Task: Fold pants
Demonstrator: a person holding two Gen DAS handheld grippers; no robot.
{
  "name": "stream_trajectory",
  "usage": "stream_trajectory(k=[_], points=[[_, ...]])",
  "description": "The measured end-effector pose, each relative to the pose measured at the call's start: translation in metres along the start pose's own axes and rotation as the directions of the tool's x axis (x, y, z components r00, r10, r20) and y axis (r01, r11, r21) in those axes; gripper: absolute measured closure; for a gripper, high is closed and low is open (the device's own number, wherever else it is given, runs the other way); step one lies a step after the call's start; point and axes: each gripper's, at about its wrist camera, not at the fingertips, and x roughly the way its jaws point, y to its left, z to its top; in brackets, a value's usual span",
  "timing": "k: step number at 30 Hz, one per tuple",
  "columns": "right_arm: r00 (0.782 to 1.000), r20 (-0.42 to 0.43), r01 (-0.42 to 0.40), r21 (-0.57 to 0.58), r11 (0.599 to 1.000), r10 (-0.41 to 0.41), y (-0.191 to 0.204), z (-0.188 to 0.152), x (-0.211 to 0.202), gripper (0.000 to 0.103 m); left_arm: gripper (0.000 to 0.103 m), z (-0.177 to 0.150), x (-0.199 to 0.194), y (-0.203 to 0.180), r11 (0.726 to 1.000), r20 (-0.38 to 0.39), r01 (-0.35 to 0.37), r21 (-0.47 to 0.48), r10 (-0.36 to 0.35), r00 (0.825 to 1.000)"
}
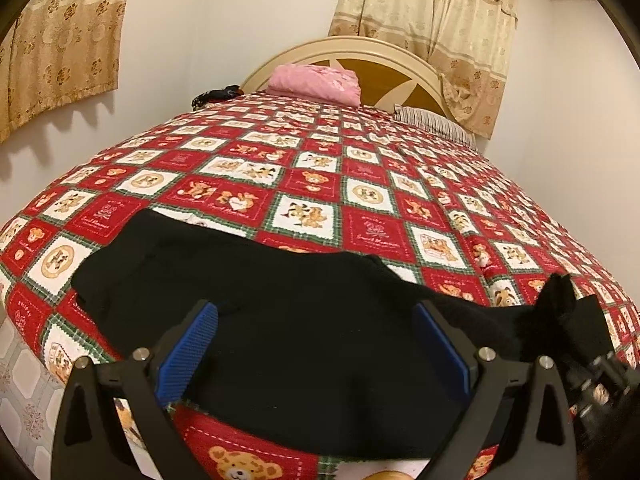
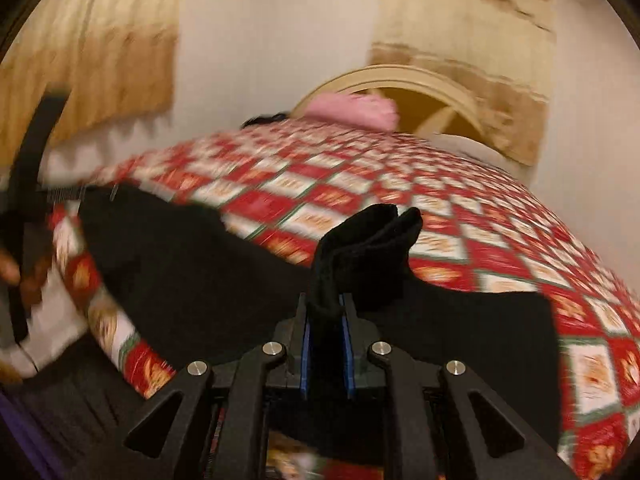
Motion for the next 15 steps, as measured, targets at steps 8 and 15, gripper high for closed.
stream_trajectory(k=[8, 15], points=[[0.998, -0.049, 0.031, -0.150, 0.988, -0.038, 0.041, -0.022, 0.033, 0.089, 0.003, -0.005, 0.012, 0.013, 1.000, -0.035, 0.003, -0.022, -0.004, 0.999], [0.997, -0.071, -0.016, -0.189, 0.982, 0.002, 0.044, -0.024, 0.026, 0.076, 0.003, -0.006, 0.015, 0.018, 1.000, -0.049, 0.007, -0.023, -0.008, 0.999]])
